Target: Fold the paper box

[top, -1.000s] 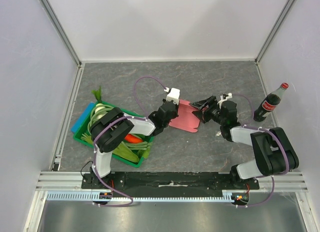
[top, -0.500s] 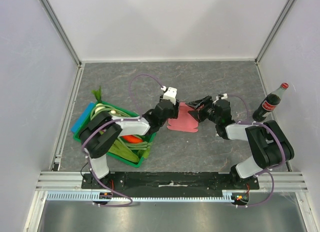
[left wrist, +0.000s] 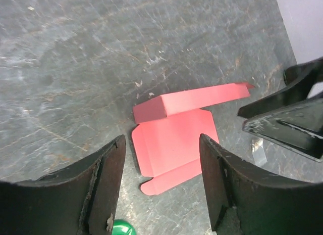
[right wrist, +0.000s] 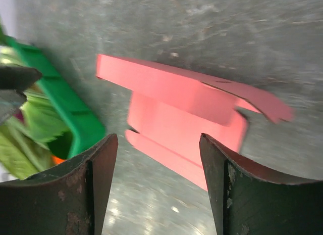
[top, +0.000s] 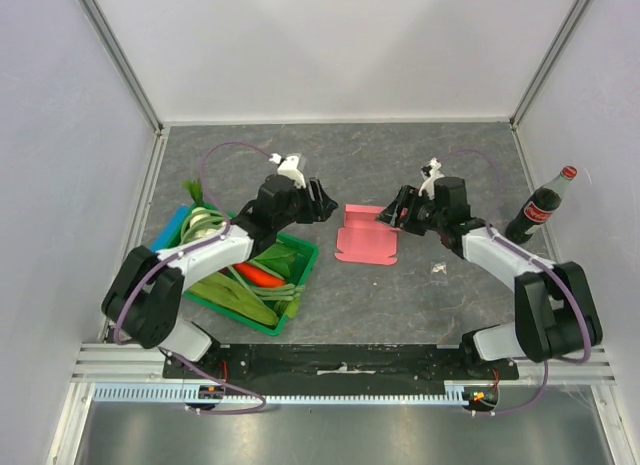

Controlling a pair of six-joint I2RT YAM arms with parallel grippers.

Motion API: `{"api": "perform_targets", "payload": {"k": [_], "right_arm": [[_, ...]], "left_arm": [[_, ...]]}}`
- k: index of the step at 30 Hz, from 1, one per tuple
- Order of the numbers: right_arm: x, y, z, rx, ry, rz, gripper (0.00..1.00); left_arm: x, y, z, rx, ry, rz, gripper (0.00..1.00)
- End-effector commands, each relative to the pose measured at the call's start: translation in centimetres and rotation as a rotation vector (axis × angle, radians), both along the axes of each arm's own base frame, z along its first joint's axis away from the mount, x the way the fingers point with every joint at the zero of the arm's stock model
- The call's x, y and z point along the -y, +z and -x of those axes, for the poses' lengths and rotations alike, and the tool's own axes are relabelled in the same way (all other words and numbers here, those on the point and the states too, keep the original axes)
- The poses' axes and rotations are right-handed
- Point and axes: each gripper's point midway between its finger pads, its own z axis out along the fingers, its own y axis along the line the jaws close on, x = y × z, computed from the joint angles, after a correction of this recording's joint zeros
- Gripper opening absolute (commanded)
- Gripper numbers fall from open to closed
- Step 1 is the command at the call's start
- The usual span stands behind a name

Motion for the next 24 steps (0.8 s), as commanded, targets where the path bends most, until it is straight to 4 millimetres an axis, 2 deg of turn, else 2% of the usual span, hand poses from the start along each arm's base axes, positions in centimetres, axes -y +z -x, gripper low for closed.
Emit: {"api": "perform_targets", "payload": {"k": [1, 2, 3, 4, 6, 10, 11, 14, 16, 19, 21, 22, 23, 24], "right_arm": [[5.6, 0.4, 1.4, 0.069, 0.065, 0.355, 0.74], [6.6, 0.6, 0.9, 0.084, 0.036, 0.413, 0.74], [7.1, 1.6, 0.2, 0.102, 0.012, 0.434, 0.74], [7.6, 1.7, 0.1, 0.097, -0.008, 0.455, 0.73], [8.2, 2.1, -0.8, 0.105, -0.04, 0.476, 0.73], [9.5, 1.7, -2.4, 0.08, -0.057, 0.479, 0.72], [9.4, 1.2, -2.6, 0.069, -0.038, 0.474, 0.72], [8.4, 1.8, -3.5, 0.118, 0.025, 0.455, 0.72], [8.5, 2.1, -4.0, 0.138, 0.012, 0.458, 0.69], [8.0, 2.8, -3.7, 0.131, -0.009, 0.409, 0.62], [7.7, 3.3, -3.2, 0.121, -0.034, 0.373, 0.61], [6.3, 3.6, -2.7, 0.131, -0.004, 0.361, 0.62], [6.1, 4.5, -2.6, 0.154, -0.019, 0.377, 0.63], [5.5, 4.6, -2.2, 0.148, -0.015, 0.383, 0.64]], "left_arm": [[3.7, 0.2, -0.2, -0.103, -0.137, 0.053, 0.66], [4.0, -0.1, -0.4, -0.111, -0.15, 0.045, 0.66], [4.2, -1.6, -0.9, -0.138, -0.145, 0.024, 0.67], [4.3, -1.2, -1.7, -0.134, -0.138, 0.031, 0.67], [4.7, -1.8, -2.1, -0.146, -0.144, 0.034, 0.68], [4.7, -4.5, -3.4, -0.176, -0.125, -0.042, 0.67], [4.4, -4.8, -3.8, -0.17, -0.107, -0.06, 0.67], [4.4, -5.6, -3.9, -0.178, -0.109, -0.084, 0.66], [4.4, -5.8, -3.9, -0.176, -0.115, -0.083, 0.63], [4.5, -5.9, -3.9, -0.181, -0.115, -0.078, 0.6], [4.8, -5.8, -3.7, -0.185, -0.121, -0.061, 0.57], [4.8, -5.9, -3.7, -0.186, -0.119, -0.057, 0.56], [4.8, -6.0, -3.7, -0.186, -0.116, -0.053, 0.56], [4.8, -6.0, -3.8, -0.186, -0.113, -0.05, 0.53]]}}
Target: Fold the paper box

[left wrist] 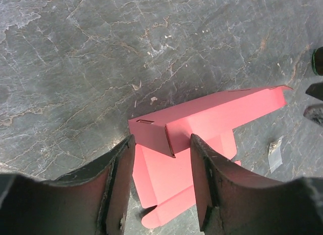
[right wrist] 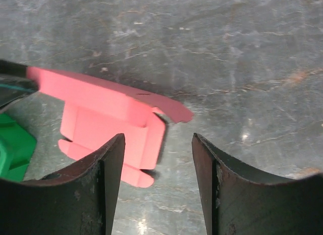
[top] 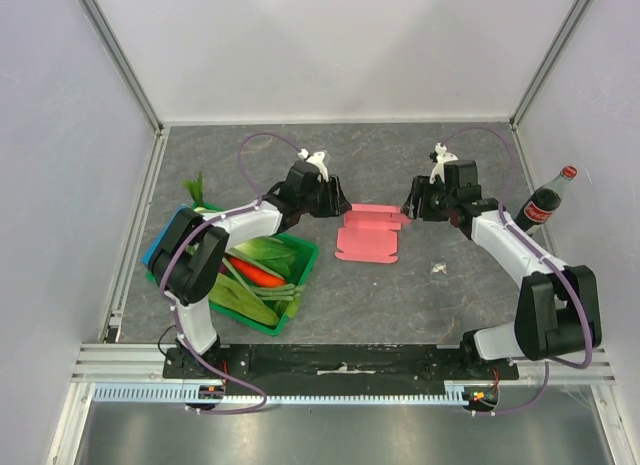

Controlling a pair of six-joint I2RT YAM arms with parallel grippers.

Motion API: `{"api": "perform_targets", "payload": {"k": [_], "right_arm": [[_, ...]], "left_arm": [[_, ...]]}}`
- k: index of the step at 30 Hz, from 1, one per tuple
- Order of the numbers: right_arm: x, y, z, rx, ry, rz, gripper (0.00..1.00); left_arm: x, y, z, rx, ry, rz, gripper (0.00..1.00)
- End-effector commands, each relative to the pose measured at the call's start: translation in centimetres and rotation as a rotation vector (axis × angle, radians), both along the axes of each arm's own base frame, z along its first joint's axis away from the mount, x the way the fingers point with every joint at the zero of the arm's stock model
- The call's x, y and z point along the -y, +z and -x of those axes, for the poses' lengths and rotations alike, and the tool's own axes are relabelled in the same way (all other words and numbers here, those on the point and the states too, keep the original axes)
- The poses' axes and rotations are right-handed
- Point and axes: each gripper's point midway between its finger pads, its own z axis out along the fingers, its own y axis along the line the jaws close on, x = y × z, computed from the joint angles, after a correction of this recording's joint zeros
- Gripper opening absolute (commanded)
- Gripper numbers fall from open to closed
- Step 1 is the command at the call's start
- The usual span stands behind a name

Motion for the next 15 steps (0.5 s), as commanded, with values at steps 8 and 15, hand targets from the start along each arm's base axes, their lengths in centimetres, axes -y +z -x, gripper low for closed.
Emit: {"api": "perform_targets", "payload": {"k": [8, 15], "right_arm": [[-5.7, 3.5, -0.7, 0.055, 0.047, -0.085, 0.6], [-5.2, 4.8, -0.4, 0.055, 0.034, -0.123, 0.61]], "left_arm": [[-0.2, 0.1, -0.1, 0.026, -0.005, -0.001, 0.52], [-3.1, 3.1, 0.9, 0.295, 0.083, -0.072, 0.64]]}}
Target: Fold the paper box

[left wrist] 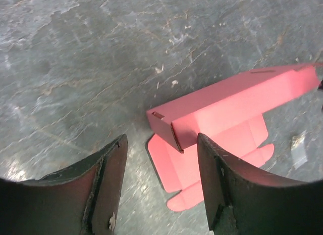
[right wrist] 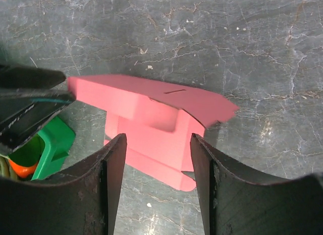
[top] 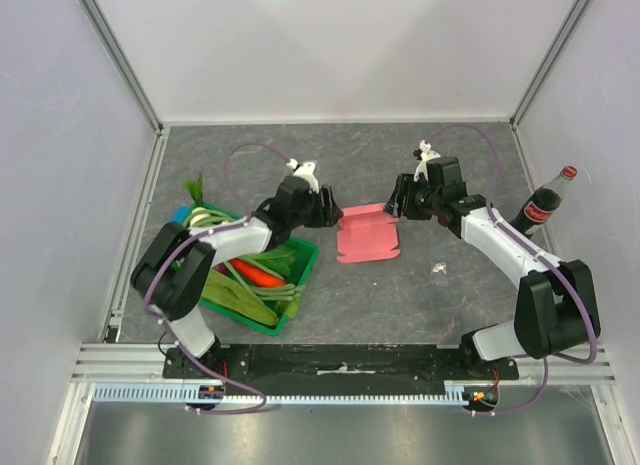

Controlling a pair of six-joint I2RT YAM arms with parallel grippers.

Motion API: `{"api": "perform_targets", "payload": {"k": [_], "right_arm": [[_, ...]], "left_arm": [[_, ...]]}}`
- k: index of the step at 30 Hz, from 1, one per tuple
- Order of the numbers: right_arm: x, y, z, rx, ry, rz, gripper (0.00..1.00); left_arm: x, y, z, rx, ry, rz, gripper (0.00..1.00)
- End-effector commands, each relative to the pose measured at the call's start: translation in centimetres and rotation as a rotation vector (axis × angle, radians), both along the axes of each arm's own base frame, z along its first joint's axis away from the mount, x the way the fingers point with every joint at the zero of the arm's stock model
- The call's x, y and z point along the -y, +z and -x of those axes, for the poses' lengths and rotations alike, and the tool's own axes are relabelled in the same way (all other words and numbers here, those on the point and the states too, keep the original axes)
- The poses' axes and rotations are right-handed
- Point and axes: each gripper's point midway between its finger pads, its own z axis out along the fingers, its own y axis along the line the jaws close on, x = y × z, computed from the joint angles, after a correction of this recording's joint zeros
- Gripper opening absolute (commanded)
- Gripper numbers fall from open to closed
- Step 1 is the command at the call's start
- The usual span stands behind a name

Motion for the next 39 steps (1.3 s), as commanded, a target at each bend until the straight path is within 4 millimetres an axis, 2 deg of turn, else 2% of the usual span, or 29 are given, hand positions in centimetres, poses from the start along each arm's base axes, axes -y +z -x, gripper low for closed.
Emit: {"api": "perform_targets", "payload": {"k": [1, 2, 3, 4, 6, 9, 13, 15, 17, 20, 22, 23, 24, 26, 27, 31, 32, 39], "right_arm": [[0.2, 3.1, -1.1, 0.058, -0.022, -0.049, 0.61], [0.6, 3.2, -1.2, 0.057, -0.03, -0.048, 0.62], [0.6, 3.3, -1.2, 0.058, -0.028, -0.054, 0.62], [0.6, 3.3, -1.2, 0.057, -0.025, -0.058, 0.62], [0.6, 3.3, -1.3, 0.058, -0.016, -0.062, 0.62], [0.2, 2.9, -1.1, 0.041, 0.007, -0.073, 0.62], [0.0, 2.3, -0.8, 0.031, 0.027, -0.077, 0.62], [0.0, 2.2, -0.7, 0.031, 0.028, -0.074, 0.62], [0.0, 1.9, -0.5, 0.025, 0.03, -0.074, 0.62], [0.0, 1.6, -0.5, 0.02, 0.032, -0.076, 0.62], [-0.1, 1.6, -0.4, 0.019, 0.033, -0.077, 0.62], [-0.1, 1.6, -0.4, 0.018, 0.035, -0.077, 0.62], [-0.1, 1.5, -0.3, 0.015, 0.035, -0.078, 0.62], [-0.2, 1.6, -0.4, 0.019, 0.035, -0.085, 0.62], [-0.2, 1.5, -0.4, 0.017, 0.036, -0.087, 0.62], [-0.3, 1.5, -0.3, 0.018, 0.038, -0.093, 0.61], [-0.3, 1.5, -0.3, 0.019, 0.036, -0.092, 0.61], [-0.4, 1.0, -0.5, -0.003, 0.007, -0.113, 0.58]], "left_arm": [[-2.0, 3.2, -0.6, 0.249, 0.092, -0.086, 0.64], [-1.8, 2.4, -0.1, 0.262, 0.078, -0.12, 0.63], [-1.9, 2.3, -0.3, 0.285, 0.102, -0.141, 0.62], [-2.0, 1.4, -0.3, 0.28, 0.107, -0.172, 0.61], [-1.1, 1.2, 0.1, 0.285, 0.083, -0.174, 0.62], [0.2, 2.6, 0.8, 0.305, 0.04, -0.108, 0.65], [0.2, 5.4, 1.4, 0.348, 0.039, -0.04, 0.7], [-0.4, 5.8, 1.7, 0.388, 0.051, -0.046, 0.71], [-0.2, 5.6, 2.1, 0.438, 0.02, -0.077, 0.71], [0.1, 3.7, 2.6, 0.453, 0.0, -0.176, 0.71], [0.2, 2.8, 2.8, 0.477, 0.012, -0.255, 0.65], [0.9, 2.5, 3.6, 0.484, -0.006, -0.281, 0.62], [0.4, 2.2, 3.4, 0.487, 0.037, -0.331, 0.61], [1.0, 1.4, 3.2, 0.472, 0.062, -0.382, 0.56], [0.1, 0.7, 3.0, 0.459, 0.107, -0.439, 0.55], [0.8, 0.1, 2.4, 0.442, 0.143, -0.446, 0.53], [0.8, -0.8, 2.2, 0.434, 0.138, -0.466, 0.53], [2.1, -1.0, 1.1, 0.467, 0.142, -0.455, 0.47]]}}
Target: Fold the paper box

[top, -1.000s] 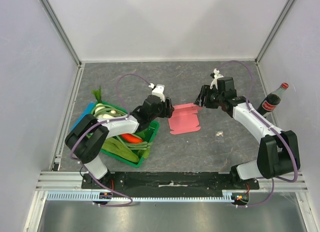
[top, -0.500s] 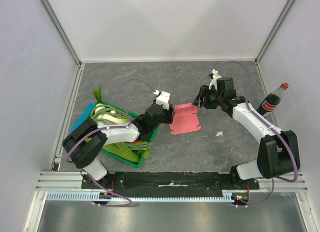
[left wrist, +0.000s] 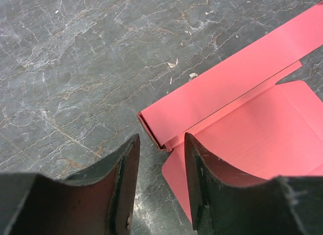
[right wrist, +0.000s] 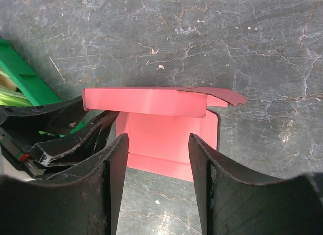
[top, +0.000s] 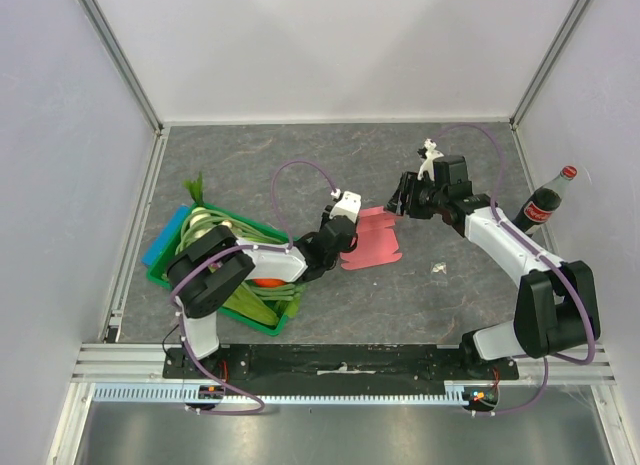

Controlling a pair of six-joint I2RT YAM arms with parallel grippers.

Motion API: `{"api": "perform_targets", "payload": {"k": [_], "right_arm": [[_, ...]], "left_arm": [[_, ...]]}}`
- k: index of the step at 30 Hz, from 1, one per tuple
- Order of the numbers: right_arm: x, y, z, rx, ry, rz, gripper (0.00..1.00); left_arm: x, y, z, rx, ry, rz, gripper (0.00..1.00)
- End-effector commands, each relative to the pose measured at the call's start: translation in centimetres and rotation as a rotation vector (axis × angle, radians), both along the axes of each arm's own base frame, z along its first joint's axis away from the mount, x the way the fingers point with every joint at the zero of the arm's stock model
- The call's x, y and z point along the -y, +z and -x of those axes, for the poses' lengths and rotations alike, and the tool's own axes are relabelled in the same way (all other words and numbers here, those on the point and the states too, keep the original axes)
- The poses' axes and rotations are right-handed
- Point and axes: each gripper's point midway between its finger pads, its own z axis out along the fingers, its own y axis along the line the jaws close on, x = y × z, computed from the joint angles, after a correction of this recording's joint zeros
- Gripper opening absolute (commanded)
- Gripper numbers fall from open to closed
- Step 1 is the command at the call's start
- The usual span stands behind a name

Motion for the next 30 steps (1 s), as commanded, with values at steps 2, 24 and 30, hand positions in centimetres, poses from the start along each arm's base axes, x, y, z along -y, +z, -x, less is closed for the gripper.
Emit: {"api": "perform_targets", "payload": {"k": [2, 24, 30], "right_arm": [[-0.3, 0.2, -0.8, 0.005, -0.031, -0.02, 0.52], [-0.2, 0.3, -0.1, -0.022, -0.07, 0.157, 0.53], [-2.6, 0.8, 1.7, -0.049, -0.037, 0.061, 0.54]], "left_arm": [[1.0, 2.0, -1.8, 0.1, 0.024, 0.025, 0.45], [-0.2, 2.8, -2.8, 0.212, 0.117, -0.034, 0.02], [-0.3, 2.7, -2.8, 0.217, 0.15, -0.029, 0.02]]}}
